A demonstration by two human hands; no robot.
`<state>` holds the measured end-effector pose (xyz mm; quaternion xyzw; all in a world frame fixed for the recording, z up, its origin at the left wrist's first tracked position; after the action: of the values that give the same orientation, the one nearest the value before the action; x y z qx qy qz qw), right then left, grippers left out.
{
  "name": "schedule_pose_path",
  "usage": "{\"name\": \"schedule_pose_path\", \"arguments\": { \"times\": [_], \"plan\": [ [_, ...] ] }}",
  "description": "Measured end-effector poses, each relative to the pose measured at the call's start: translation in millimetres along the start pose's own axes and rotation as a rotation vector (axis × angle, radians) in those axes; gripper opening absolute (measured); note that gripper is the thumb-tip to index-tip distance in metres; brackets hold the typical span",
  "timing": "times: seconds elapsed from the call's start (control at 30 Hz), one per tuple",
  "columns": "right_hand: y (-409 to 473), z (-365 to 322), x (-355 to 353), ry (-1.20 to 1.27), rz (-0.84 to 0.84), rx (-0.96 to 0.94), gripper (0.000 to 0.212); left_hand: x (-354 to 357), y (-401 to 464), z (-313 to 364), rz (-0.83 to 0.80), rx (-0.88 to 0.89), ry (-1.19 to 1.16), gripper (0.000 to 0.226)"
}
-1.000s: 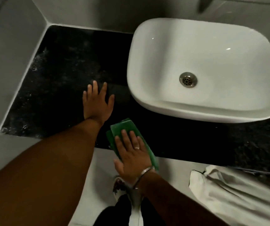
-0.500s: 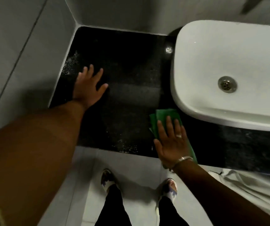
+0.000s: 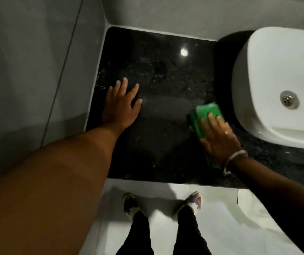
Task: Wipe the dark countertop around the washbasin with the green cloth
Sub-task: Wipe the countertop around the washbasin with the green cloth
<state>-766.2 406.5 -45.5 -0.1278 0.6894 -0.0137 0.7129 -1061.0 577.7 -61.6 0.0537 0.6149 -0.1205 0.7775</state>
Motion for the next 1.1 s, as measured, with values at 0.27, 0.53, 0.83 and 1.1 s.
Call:
{"name": "schedule_pose_path", "arguments": {
  "times": [0.27,0.53,0.83,1.1],
  "plan": [
    [-16.5,-129.8,9.4,0.105,-0.015,-0.201,0.069,-2.8,-2.2,1.1,0.001,0.002,-0.02,0.057],
    [63.4,-37.8,-5.3,0.125,0.023,0.069,0.063,-3.0,-2.4,2.8,0.034,-0.019,-0.029,0.062],
    [308.0,-105.8,-56.5,0.194,0.044,0.069,0.062,2.0,-1.6,3.5,0.1,-0.082,0.024,0.079],
    [259.6,-32.1,-52.8,0.421,0.095,0.189,0.059,4.1,0.4,4.4,0.048,-0.104,0.04,0.081]
  ]
}}
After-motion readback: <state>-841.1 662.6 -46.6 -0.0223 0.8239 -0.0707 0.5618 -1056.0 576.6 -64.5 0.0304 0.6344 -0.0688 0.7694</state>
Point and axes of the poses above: each hand's wrist, its own y-axis towards the middle knuckle, its own x-axis out of the palm, z = x × y, the point moved 2 cm from there along y, towards the middle knuckle, and after that the axes turned 4 degrees about -x, right-handed, at the moved point
